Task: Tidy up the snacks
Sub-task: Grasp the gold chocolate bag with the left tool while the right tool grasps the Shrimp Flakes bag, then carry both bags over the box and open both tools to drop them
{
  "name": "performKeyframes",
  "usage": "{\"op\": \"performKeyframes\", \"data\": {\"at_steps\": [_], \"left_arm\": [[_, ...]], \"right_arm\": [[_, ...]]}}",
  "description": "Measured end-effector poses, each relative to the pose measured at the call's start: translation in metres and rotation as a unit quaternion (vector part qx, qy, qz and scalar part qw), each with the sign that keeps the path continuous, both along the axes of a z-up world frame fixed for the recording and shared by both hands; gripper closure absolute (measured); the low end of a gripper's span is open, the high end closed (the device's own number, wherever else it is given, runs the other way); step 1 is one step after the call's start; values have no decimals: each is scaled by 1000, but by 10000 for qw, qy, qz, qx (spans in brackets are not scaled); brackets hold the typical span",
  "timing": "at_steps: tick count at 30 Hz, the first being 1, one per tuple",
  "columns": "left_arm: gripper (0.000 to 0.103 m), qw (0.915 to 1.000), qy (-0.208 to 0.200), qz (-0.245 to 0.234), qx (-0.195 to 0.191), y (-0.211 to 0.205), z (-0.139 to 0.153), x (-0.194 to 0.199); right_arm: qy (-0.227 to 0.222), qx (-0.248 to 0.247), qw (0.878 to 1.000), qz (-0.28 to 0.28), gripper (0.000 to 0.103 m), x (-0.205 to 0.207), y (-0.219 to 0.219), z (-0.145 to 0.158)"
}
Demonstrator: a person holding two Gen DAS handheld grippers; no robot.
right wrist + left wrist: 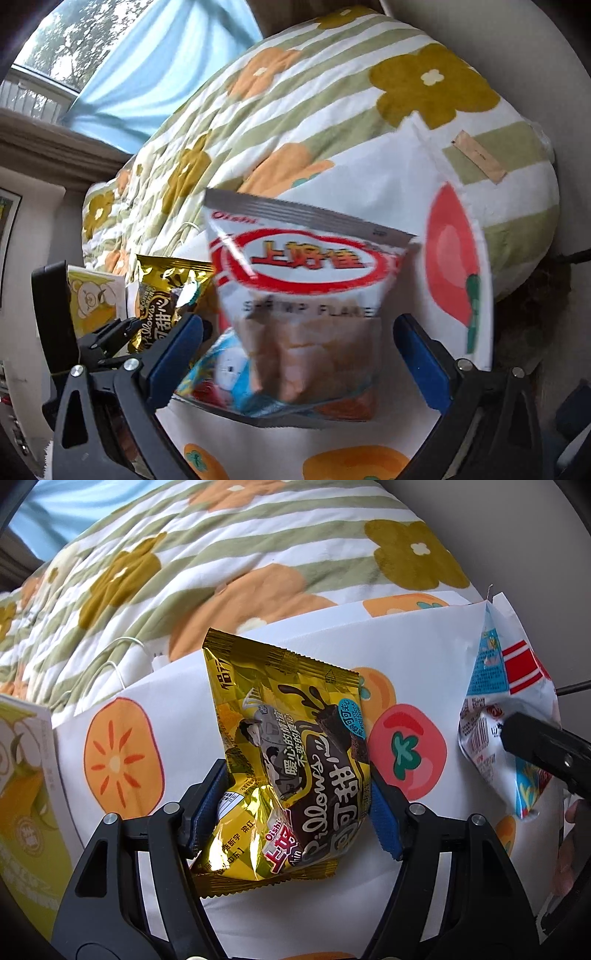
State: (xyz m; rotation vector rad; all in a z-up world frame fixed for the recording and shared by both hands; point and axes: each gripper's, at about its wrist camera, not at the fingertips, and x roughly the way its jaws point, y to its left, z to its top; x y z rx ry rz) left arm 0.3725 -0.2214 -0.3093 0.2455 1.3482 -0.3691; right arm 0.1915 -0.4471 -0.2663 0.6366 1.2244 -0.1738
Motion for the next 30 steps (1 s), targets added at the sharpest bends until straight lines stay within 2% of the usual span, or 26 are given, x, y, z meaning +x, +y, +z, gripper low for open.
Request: {"op": "performKeyframes", "data": {"at_steps": [4, 7, 8, 9, 12, 16, 19, 22, 30], "left_arm": [[36, 9999, 29, 107, -37, 5, 1, -5], [36, 9998, 17, 176, -99, 6, 3, -8], [36, 9997, 16, 191, -116, 7, 4, -10], [36, 9997, 4, 206, -126, 7, 5, -12], [36, 9996, -28, 245, -152, 9, 9, -17], [36, 9991, -92, 333, -243, 13, 23, -24], [36, 9979, -166, 498, -390, 21, 45, -29], [36, 9955, -374, 651, -581, 30, 81, -38], [36, 9816, -1252, 1096, -936, 84, 188, -61]], "right_arm": [[3, -72, 10000, -69, 1, 1, 0, -5], [41, -69, 10000, 28, 16, 1, 4, -8], [25, -6, 10000, 63, 26, 0, 7, -9], [5, -1, 10000, 85, 31, -2, 8, -10], [-70, -126, 9998, 167, 40, -7, 11, -4], [-177, -162, 9995, 195, 43, -13, 11, 8], [-300, -106, 9992, 223, 43, -18, 12, 23], [-467, -127, 9981, 386, 43, -21, 21, 48], [-1109, -457, 9857, 1187, 44, -7, 69, 126]]}}
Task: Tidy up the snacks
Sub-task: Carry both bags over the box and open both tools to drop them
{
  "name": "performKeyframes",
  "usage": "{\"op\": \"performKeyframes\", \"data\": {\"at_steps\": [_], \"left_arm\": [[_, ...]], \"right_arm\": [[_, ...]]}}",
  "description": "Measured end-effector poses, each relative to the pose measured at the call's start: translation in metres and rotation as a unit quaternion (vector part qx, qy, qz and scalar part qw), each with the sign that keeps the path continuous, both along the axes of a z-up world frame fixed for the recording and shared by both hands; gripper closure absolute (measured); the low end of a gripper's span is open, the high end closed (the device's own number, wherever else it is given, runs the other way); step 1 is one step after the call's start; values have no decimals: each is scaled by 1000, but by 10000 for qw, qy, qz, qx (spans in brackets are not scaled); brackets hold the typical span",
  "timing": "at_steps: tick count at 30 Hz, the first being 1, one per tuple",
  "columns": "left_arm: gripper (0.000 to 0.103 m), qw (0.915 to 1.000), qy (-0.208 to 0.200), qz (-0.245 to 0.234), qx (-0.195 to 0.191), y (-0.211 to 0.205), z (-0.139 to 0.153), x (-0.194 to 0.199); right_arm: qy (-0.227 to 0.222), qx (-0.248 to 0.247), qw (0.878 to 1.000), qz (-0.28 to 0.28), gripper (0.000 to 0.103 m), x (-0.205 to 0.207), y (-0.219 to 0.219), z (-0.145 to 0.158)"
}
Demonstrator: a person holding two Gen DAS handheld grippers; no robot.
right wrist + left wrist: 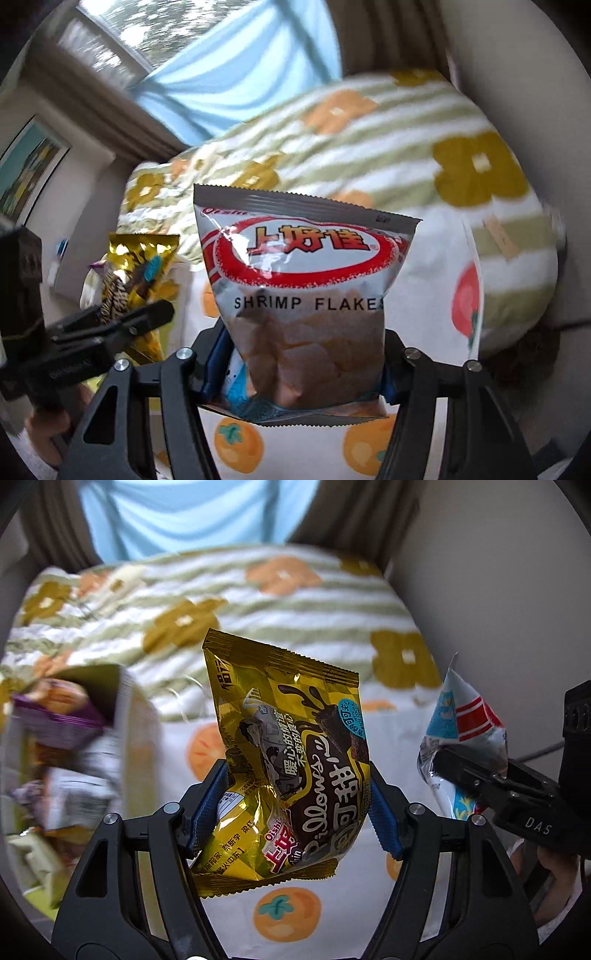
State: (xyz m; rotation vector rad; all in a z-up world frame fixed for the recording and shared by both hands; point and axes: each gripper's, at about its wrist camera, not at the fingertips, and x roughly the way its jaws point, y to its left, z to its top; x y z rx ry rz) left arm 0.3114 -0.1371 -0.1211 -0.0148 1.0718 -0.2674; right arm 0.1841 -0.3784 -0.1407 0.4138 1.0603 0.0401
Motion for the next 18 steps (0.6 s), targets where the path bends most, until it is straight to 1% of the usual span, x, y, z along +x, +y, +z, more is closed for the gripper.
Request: {"op": "performKeyframes", "data": {"at_steps": [2, 5, 9, 12, 13, 14, 18], "left_arm": [[36, 9996, -210, 165, -10, 22, 22, -5], [36, 9984, -440, 356, -41, 54, 46, -12], [36, 9964, -656, 520, -105, 105, 69, -18], [36, 9955, -732, 599, -91, 144, 80, -21], [36, 9953, -730, 629, -88, 159, 82, -22], [36, 9951, -721, 664, -84, 174, 82, -21], [36, 9954, -588, 749, -48, 228, 74, -12]], "right_arm": [[-150, 27, 9997, 181, 44, 7, 18, 16], [-387, -15, 9980, 500, 44, 19, 55, 38], [-631, -59, 9941, 880, 44, 31, 110, 57], [-761, -59, 9913, 1076, 44, 41, 158, 63], [-774, -46, 9909, 1103, 44, 43, 168, 63], [-785, -27, 9903, 1150, 44, 47, 187, 63], [-729, -34, 9891, 1279, 44, 60, 239, 54]]}}
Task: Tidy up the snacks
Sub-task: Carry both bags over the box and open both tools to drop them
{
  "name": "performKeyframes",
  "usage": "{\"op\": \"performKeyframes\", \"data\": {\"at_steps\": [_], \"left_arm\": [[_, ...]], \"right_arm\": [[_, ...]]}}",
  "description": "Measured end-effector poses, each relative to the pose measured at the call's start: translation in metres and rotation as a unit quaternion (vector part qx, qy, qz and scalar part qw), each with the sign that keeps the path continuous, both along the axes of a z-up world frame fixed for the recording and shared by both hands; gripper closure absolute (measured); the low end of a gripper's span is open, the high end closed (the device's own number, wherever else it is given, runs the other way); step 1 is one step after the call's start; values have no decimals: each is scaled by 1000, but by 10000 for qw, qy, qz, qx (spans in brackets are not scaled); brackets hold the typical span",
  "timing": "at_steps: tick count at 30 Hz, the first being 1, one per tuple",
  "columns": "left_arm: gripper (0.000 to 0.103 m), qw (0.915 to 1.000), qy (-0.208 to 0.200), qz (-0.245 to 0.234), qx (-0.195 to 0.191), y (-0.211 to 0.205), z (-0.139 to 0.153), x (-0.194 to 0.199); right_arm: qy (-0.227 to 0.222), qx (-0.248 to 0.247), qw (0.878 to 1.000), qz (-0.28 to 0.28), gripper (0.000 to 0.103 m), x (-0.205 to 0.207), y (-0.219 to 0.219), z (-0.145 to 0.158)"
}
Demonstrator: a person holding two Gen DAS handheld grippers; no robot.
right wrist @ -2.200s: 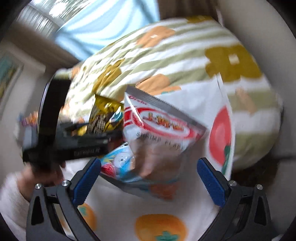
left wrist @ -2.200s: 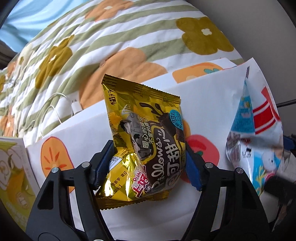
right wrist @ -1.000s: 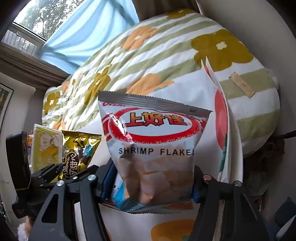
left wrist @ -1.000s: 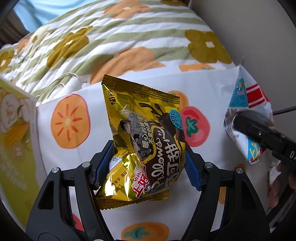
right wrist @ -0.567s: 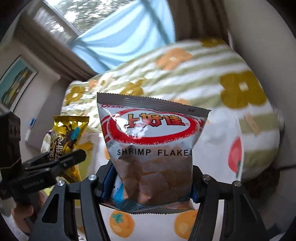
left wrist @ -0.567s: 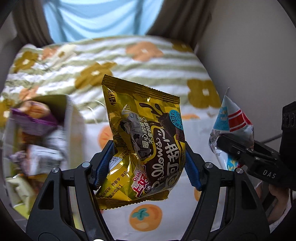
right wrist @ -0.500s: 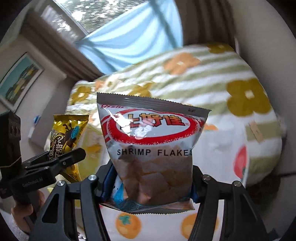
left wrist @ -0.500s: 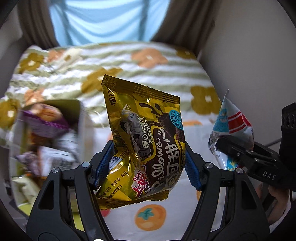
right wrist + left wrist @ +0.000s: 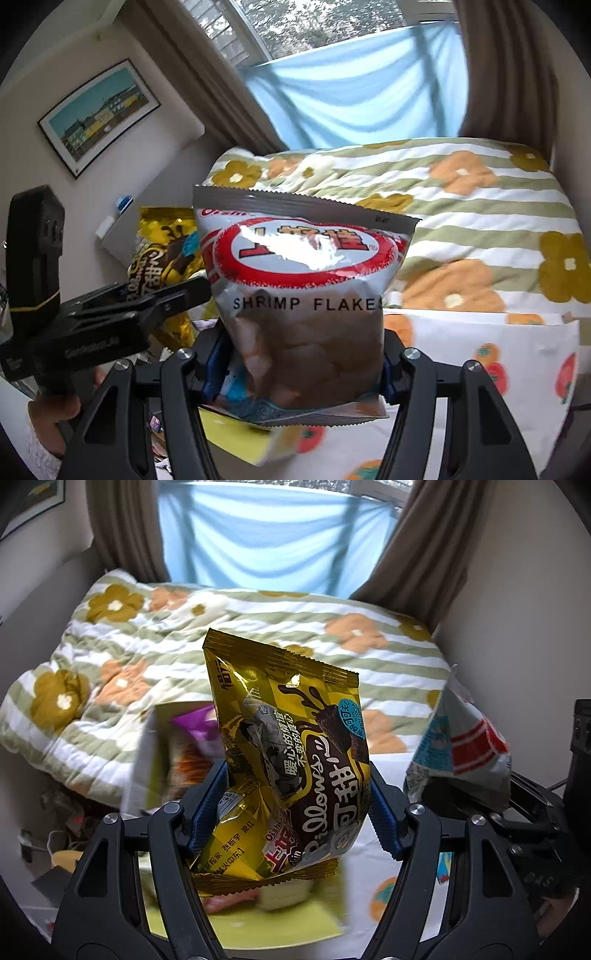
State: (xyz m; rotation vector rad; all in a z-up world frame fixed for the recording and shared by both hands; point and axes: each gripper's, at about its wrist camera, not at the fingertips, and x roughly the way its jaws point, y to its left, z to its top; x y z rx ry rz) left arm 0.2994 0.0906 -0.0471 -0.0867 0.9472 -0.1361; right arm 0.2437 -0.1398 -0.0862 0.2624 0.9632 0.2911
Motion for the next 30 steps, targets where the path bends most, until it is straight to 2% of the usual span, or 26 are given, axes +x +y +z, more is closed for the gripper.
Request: {"op": "performKeyframes", "data": {"at_steps": [6, 8, 9, 11, 15, 17, 20, 22, 26, 28, 29, 30], "left_arm": [[32, 9991, 413, -96, 18, 59, -31, 21], [14, 9980, 616, -53, 142, 71, -46, 30], [0, 9973, 701, -42, 200, 77, -52, 33], [0, 9969, 776, -78, 133, 88, -62, 35], [1, 9963, 818, 60, -255, 115, -71, 26], [0, 9972, 646, 195, -323, 126, -66, 13], [0, 9977, 422, 436, -296, 138, -54, -4], [0, 9983, 218, 412, -358, 143, -44, -13], [0, 9977, -70, 673, -95, 154, -30, -24], [1, 9967, -131, 798, -121, 161, -26, -30], [1, 9964, -162, 821, -105, 163, -25, -33], [1, 9962, -186, 851, -40, 165, -24, -35]], "right_arm": [[184, -17, 9998, -113, 44, 11, 56, -21], [289, -20, 9994, -167, 44, 12, 67, -28], [336, -26, 9993, -185, 44, 12, 71, -31], [421, -63, 9989, -215, 44, 11, 76, -35], [614, -224, 9976, -207, 44, 5, 83, -40], [640, -345, 9972, -148, 44, 0, 88, -41], [653, -553, 9963, 10, 44, -4, 96, -44], [656, -606, 9960, 68, 44, -5, 101, -44], [530, -836, 9951, 56, 44, -5, 121, -45], [560, -748, 9956, 94, 42, -5, 130, -47], [582, -680, 9959, 147, 38, -5, 136, -50], [592, -686, 9957, 172, 27, -5, 141, -52]]}}
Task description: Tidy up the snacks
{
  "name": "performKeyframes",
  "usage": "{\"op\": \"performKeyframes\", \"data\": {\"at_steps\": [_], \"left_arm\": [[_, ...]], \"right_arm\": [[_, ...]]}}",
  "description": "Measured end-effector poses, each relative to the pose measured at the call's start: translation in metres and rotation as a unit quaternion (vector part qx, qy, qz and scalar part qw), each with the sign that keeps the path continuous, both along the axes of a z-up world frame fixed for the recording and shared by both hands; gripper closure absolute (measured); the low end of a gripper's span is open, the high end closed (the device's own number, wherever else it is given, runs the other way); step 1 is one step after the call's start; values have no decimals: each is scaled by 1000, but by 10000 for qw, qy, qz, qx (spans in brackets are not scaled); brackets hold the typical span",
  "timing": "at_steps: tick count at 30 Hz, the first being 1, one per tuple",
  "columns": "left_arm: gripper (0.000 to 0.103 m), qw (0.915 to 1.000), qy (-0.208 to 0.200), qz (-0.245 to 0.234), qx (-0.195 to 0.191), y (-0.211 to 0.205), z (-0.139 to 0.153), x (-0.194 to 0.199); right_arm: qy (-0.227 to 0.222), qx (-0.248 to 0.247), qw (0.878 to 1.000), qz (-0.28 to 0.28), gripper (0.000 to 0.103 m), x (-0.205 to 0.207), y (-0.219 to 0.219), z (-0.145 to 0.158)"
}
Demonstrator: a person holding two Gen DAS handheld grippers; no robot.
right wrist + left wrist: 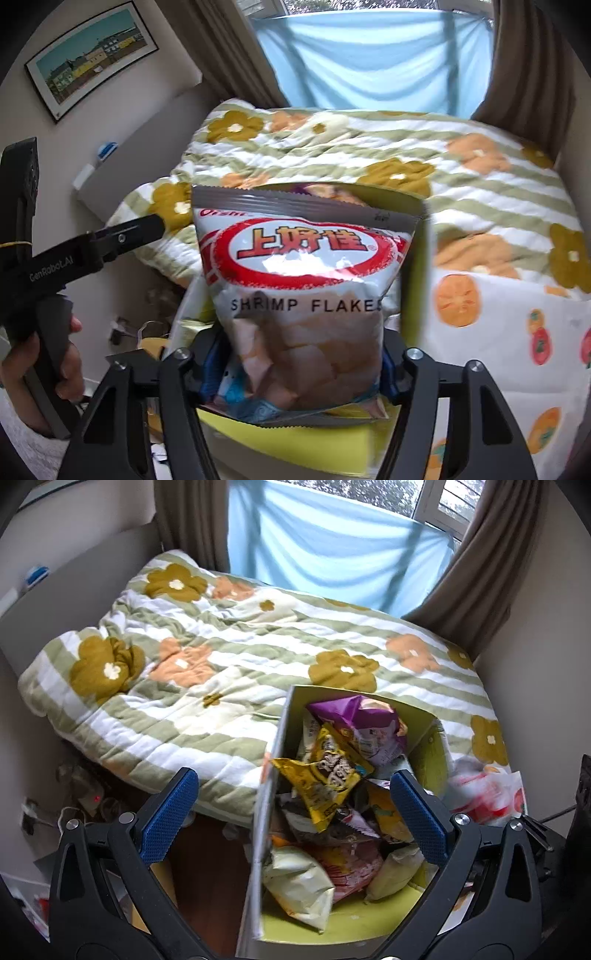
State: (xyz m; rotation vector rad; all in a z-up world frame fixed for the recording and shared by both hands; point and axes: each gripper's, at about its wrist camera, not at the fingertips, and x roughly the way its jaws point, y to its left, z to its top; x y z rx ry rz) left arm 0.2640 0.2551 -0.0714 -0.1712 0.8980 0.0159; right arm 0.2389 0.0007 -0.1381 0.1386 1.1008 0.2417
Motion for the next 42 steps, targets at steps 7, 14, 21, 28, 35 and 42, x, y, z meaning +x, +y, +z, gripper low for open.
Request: {"op": "performKeyframes", "data": {"at_steps": [7, 14, 21, 28, 35, 42], "left_arm": [[1, 9997, 96, 160, 133, 15, -19, -16], [1, 9998, 114, 23, 158, 0, -21, -32], [1, 9980, -426, -166, 440, -44, 25, -65], [1, 9915, -1083, -420, 583, -121, 64, -129], [0, 9825, -1577, -496, 861, -186, 78, -208], [0, 9793, -1703, -626, 902, -212, 79, -252]], "right_arm": [[136, -267, 9995, -128, 0, -13, 10, -23], [89, -280, 9992, -262, 0, -33, 5, -18], [-547, -346, 9970, -428, 0, -60, -21, 32], [-1349, -994, 9816, -917, 0, -119, -80, 103], [-1542, -1662, 9628, -1467, 0, -195, -138, 132], [-1618, -1823, 9547, -1706, 0, -251, -160, 139]]}}
